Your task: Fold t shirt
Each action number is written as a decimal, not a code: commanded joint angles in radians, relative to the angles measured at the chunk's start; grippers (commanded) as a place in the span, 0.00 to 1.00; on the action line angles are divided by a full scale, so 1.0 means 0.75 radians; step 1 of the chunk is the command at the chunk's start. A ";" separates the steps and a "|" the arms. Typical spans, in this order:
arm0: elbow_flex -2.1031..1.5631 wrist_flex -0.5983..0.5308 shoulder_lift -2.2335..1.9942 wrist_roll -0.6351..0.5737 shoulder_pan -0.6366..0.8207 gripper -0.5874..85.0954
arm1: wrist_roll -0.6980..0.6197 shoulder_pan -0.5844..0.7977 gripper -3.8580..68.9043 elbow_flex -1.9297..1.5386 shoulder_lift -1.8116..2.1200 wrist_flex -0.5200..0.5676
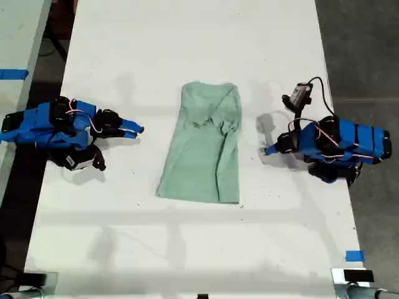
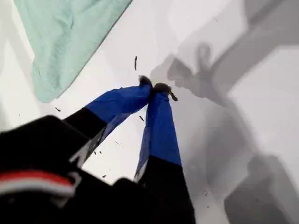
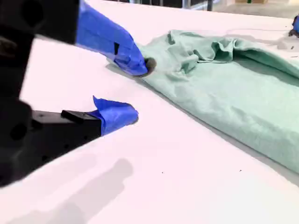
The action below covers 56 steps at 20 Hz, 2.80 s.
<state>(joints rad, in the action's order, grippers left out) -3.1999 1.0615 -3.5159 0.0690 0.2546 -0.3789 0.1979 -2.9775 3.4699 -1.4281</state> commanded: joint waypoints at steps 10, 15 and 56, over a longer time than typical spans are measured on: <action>0.213 -0.123 0.299 0.008 -0.002 0.12 | 0.037 -0.016 0.08 -0.020 0.043 -0.018; 1.174 -0.184 1.520 -0.207 -0.243 0.22 | 0.051 -0.027 0.07 -0.027 0.043 -0.018; 3.015 0.280 3.289 -0.239 -0.403 0.41 | 0.055 -0.082 0.07 -0.002 0.043 -0.022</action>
<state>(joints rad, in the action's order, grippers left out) -0.9618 1.1950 -0.9618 -0.1365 -0.0690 -0.3237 0.1503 -2.9775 3.4714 -1.4358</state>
